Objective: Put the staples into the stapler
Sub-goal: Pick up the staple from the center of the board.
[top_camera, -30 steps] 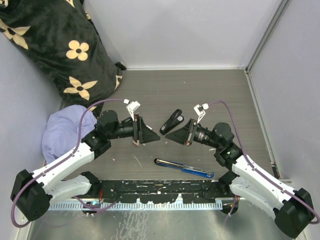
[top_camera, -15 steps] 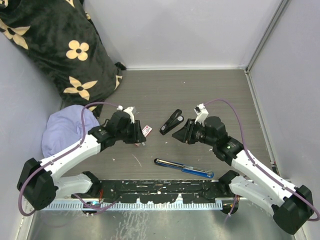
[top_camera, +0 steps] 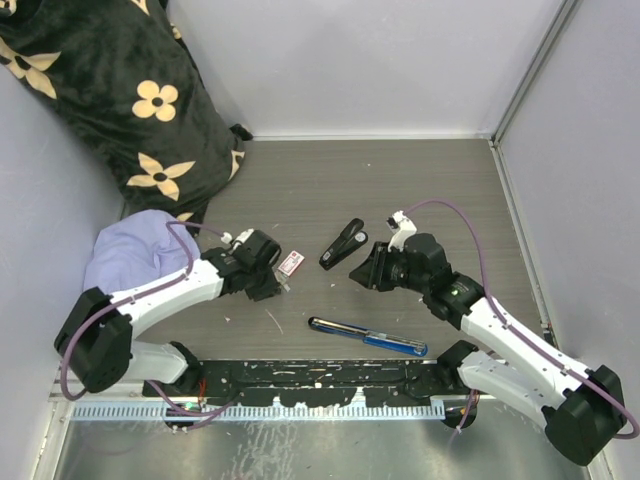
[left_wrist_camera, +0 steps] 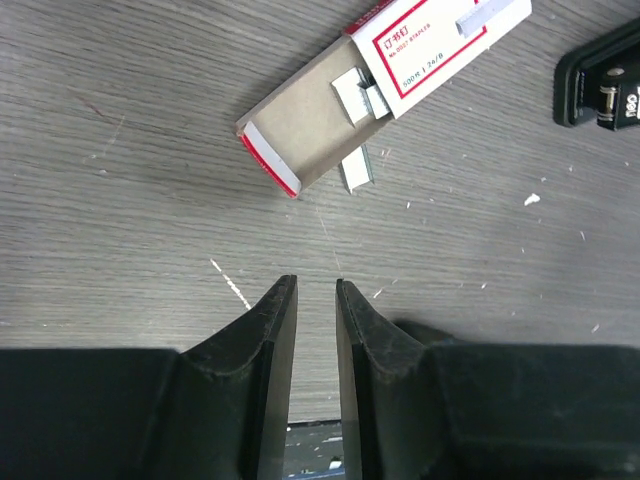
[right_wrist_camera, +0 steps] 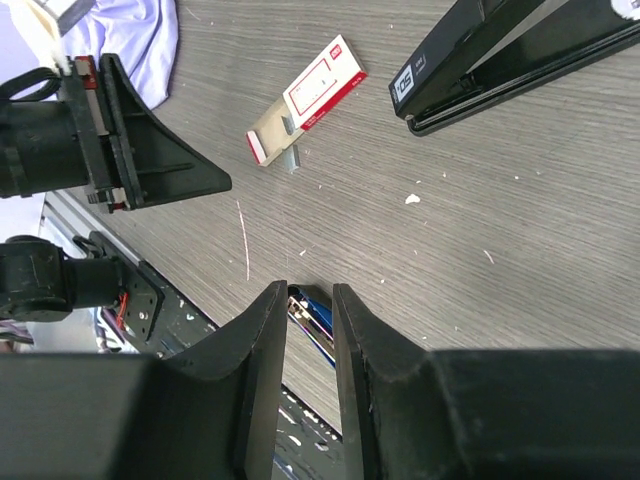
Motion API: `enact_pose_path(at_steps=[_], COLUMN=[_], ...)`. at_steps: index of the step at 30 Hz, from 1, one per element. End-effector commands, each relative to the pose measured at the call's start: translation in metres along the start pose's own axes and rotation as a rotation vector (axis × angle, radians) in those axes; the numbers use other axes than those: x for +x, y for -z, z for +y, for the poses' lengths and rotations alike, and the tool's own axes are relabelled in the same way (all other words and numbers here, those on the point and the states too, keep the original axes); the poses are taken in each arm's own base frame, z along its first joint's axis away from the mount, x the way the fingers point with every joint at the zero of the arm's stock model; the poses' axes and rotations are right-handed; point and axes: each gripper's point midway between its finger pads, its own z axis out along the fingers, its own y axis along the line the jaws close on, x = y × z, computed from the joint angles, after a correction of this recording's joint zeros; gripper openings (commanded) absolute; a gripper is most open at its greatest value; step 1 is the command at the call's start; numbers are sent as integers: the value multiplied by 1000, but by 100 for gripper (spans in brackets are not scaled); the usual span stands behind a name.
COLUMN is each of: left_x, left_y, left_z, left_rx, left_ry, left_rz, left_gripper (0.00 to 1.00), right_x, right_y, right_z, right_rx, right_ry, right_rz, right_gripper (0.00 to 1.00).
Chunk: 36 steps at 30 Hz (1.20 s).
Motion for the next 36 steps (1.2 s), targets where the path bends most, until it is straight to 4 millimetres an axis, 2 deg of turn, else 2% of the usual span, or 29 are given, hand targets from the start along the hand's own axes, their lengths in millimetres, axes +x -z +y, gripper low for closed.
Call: enact_pose_path(at_steps=[1,5,17,25,36], left_x=[-16,-17,-10,-13,-18], left_y=[1,-7,-31,-37,-43], left_z=[-21,-29,-28,-18,-25], left_rx=[-29,-54,-204,-261,-236], left_ry=[91,112,117,108,94], left_rz=[-79,-79,-46,-69,-89], left_gripper=[24,24,23,19,19], right_x=[-30,-33,-40,-40,-37], right_y=[13,20,38,42,40], right_z=[13,9,1,-1,-3], right_rx=[-17,9,64,75,78], right_ry=[87,128,200,199,191], right_rz=[-99,-119,-167,-184,-169], right_gripper=[31,31,32,33,33])
